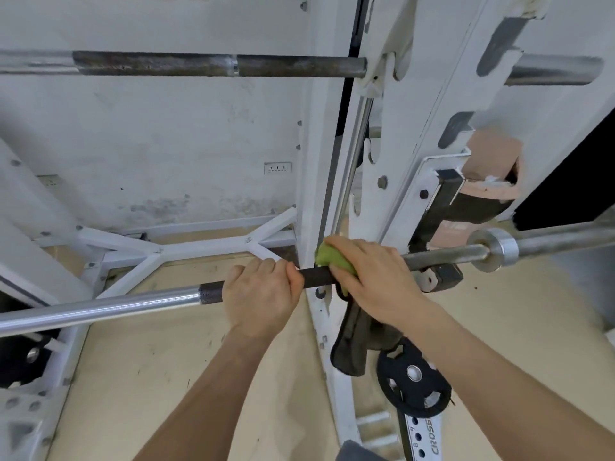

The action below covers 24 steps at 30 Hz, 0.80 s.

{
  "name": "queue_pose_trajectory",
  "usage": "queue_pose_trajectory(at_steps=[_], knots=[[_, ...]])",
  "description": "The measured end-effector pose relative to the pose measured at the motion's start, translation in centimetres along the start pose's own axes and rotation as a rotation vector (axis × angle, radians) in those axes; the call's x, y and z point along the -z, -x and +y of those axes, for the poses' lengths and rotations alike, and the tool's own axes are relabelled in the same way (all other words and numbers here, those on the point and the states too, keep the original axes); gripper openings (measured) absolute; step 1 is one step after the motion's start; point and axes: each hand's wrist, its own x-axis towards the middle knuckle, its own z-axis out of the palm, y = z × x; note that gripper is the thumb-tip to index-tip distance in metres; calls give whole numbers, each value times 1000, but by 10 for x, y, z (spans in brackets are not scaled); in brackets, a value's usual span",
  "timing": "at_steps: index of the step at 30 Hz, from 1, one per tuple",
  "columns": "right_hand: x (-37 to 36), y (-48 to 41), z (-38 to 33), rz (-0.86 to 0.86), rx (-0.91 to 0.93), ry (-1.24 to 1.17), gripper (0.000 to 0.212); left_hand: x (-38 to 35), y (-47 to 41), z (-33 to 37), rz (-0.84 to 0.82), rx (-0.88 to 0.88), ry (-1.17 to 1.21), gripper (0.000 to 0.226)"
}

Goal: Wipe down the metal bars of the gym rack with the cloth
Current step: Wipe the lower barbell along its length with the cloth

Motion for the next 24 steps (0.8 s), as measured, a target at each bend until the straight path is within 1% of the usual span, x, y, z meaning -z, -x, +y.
queue_pose_trajectory(at_steps=[1, 3, 4, 5, 7, 9, 10, 11, 12, 13, 14, 16, 18, 19, 20, 23, 24], knots=[[0, -13, 0, -66, -80, 28, 34, 3, 2, 1, -17, 4, 14, 39], [1, -52, 3, -255, -246, 25, 33, 6, 4, 1, -60, 20, 22, 37], [1, -70, 3, -335, -294, 7, 34, 8, 1, 2, -93, 25, 25, 36], [0, -82, 3, -370, -310, -1, 33, 12, -2, 4, -141, 30, 32, 37], [-1, -85, 1, -338, -277, 2, 32, 17, -8, 6, -206, 33, 28, 40], [1, -58, 0, -230, -216, -37, 30, 18, -17, 6, -258, 48, 20, 44], [3, -41, 2, -156, -165, -66, 28, 19, -22, 5, -289, 16, -1, 41], [5, -27, 4, -91, -102, -94, 26, 19, -27, 4, -333, -30, -33, 28], [7, -16, 8, -52, -52, -91, 30, 18, -31, 1, -369, -134, -90, 14], [11, -9, 12, -33, -36, -54, 37, 20, -36, 0, -475, -205, -153, 21], [15, -2, 16, -17, -47, 17, 41, 20, -41, -1, -528, -241, -206, 23], [22, 8, 20, 88, -48, 232, 40, 18, -46, -2, -545, -238, -248, 25], [24, 13, 21, 199, -39, 379, 42, 17, -44, 0, -534, -237, -264, 29], [21, 10, 20, 193, -62, 401, 44, 14, -40, 1, -540, -238, -265, 31], [17, 2, 19, 130, -93, 356, 45, 11, -37, 1, -525, -232, -254, 34], [8, -35, 13, -112, -224, 79, 40, 3, -37, -2, -514, -157, -250, 47], [7, -44, 13, -145, -248, 28, 39, 2, -35, -2, -540, -157, -264, 47]])
